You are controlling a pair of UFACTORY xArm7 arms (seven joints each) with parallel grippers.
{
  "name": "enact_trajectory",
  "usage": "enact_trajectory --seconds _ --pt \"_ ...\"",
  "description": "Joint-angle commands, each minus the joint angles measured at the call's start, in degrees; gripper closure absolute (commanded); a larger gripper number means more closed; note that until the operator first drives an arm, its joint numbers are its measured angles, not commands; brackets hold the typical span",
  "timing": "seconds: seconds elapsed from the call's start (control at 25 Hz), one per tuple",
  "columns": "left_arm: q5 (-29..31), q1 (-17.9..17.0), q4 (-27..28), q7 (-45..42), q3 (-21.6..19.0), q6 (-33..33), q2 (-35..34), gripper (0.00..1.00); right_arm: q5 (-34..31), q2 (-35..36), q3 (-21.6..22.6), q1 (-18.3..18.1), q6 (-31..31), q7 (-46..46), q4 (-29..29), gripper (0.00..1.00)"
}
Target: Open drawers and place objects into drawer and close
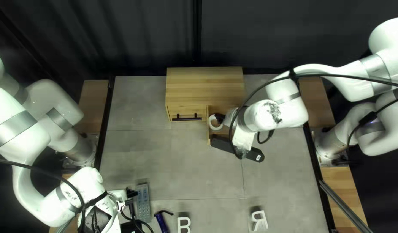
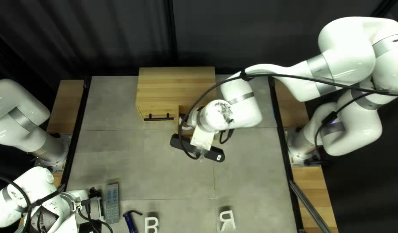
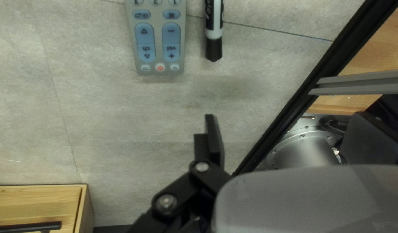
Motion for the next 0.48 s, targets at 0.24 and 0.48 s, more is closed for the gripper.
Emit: enact_trajectory --seconds 0.24,0.48 --pt "0.0 0.0 0.0 0.0 0.0 0.0 0.0 0.0 2.2 -0.5 -0.4 0.0 1.5 -2.7 0.4 0.0" --pt "0.0 0.0 0.0 0.0 0.0 0.0 0.0 0.0 3.6 -0.5 -0.7 -0.1 2.2 -2.9 0.4 0.0"
